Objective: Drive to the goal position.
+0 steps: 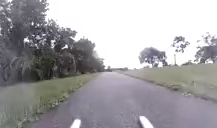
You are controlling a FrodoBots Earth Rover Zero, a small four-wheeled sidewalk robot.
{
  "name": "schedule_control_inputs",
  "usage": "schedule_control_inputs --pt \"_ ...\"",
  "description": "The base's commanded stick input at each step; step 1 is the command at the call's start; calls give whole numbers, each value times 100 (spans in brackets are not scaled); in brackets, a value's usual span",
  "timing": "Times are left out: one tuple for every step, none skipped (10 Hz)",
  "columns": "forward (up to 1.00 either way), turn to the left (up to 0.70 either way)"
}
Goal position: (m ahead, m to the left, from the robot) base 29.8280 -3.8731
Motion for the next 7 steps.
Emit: schedule_control_inputs --pt "70 0" --pt "70 0" --pt "70 0" --pt "70 0" --pt "70 0" --pt "70 0" --pt "70 0"
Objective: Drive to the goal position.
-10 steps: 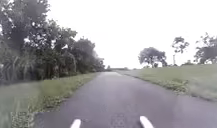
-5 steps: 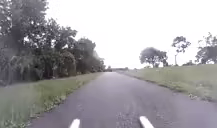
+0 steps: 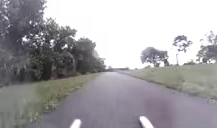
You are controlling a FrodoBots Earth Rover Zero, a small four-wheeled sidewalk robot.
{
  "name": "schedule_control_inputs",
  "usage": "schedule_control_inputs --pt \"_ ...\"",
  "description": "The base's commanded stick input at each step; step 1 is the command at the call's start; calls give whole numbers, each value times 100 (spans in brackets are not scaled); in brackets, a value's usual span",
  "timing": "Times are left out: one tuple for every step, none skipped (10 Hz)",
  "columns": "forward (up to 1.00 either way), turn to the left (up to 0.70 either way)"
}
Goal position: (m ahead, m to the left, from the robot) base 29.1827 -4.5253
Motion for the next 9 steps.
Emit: schedule_control_inputs --pt "70 0" --pt "70 0" --pt "70 0" --pt "70 0" --pt "70 0" --pt "70 0" --pt "70 0" --pt "70 0" --pt "70 0"
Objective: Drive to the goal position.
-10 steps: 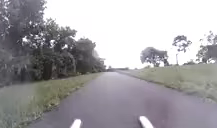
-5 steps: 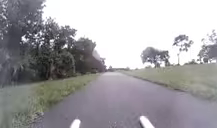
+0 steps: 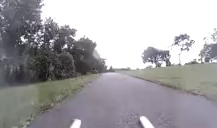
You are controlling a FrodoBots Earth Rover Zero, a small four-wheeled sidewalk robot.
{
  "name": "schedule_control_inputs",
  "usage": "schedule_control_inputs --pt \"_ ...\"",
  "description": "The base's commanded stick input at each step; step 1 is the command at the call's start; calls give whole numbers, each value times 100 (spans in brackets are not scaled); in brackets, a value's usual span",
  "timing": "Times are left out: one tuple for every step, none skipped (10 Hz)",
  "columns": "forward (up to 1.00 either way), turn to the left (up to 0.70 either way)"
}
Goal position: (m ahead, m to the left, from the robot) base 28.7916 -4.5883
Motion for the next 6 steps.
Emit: schedule_control_inputs --pt "70 0" --pt "70 0" --pt "70 0" --pt "70 0" --pt "70 0" --pt "70 0"
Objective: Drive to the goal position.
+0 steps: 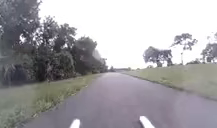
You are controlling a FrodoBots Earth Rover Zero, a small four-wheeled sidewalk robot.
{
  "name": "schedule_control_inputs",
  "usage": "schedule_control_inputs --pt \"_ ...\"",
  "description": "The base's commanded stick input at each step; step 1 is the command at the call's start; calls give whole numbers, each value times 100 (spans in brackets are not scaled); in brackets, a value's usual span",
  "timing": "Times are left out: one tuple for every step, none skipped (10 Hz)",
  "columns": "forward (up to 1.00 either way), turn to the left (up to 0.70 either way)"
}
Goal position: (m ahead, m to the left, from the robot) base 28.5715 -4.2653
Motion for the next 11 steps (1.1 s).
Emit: schedule_control_inputs --pt "70 0" --pt "70 0" --pt "70 0" --pt "70 0" --pt "70 0" --pt "70 0" --pt "70 0" --pt "70 0" --pt "70 0" --pt "70 0" --pt "70 0"
